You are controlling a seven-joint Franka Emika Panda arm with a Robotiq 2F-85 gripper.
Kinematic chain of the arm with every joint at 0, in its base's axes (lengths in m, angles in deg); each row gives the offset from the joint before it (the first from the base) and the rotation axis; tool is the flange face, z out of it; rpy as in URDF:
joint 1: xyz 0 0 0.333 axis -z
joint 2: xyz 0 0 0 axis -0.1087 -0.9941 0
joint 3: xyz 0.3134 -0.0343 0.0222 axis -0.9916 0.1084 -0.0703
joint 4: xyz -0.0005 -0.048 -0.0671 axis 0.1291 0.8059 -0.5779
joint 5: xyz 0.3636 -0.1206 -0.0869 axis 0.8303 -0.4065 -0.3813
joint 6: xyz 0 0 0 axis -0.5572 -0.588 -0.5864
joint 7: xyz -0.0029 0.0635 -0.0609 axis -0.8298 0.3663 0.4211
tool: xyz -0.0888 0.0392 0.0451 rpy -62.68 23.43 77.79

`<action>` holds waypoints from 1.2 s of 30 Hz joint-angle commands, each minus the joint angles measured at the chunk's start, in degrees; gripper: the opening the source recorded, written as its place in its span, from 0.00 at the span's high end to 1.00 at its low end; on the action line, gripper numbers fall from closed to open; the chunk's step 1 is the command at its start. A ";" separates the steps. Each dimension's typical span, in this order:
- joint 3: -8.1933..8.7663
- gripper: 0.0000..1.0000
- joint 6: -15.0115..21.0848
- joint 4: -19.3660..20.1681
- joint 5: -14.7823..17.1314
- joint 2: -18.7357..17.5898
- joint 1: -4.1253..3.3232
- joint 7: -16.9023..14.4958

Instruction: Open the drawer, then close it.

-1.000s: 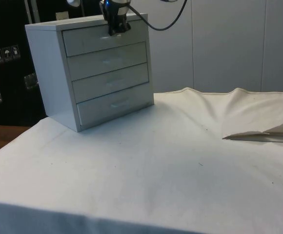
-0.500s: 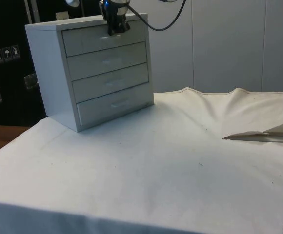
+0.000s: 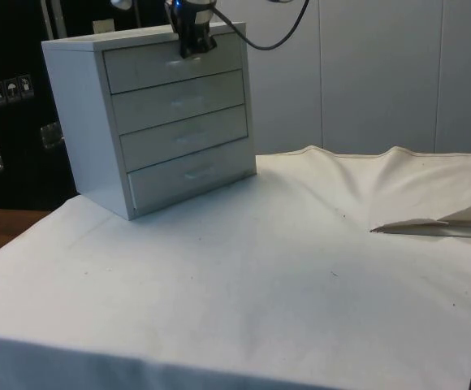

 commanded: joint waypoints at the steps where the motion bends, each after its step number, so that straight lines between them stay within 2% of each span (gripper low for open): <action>1: 0.06 1.00 0.11 0.17 0.63 0.34 0.11 -0.80; 6: 0.06 1.00 -0.06 0.97 0.69 1.49 0.06 -0.86; 7: 0.06 1.00 0.00 0.46 0.00 1.09 0.00 -0.11; 8: 0.06 1.00 -0.11 1.49 0.69 2.06 0.00 -0.92; 16: -0.06 1.00 -0.46 4.13 0.40 5.04 -0.11 -0.80; 17: 0.06 1.00 -0.06 3.67 0.00 4.58 -0.06 -0.29; 18: -0.06 1.00 -0.52 4.93 0.29 5.90 -0.17 -0.69; 28: -0.11 1.00 -0.63 8.65 0.00 9.74 -0.29 -0.29; 36: -0.34 1.00 -1.60 12.43 0.34 14.15 -0.52 -0.80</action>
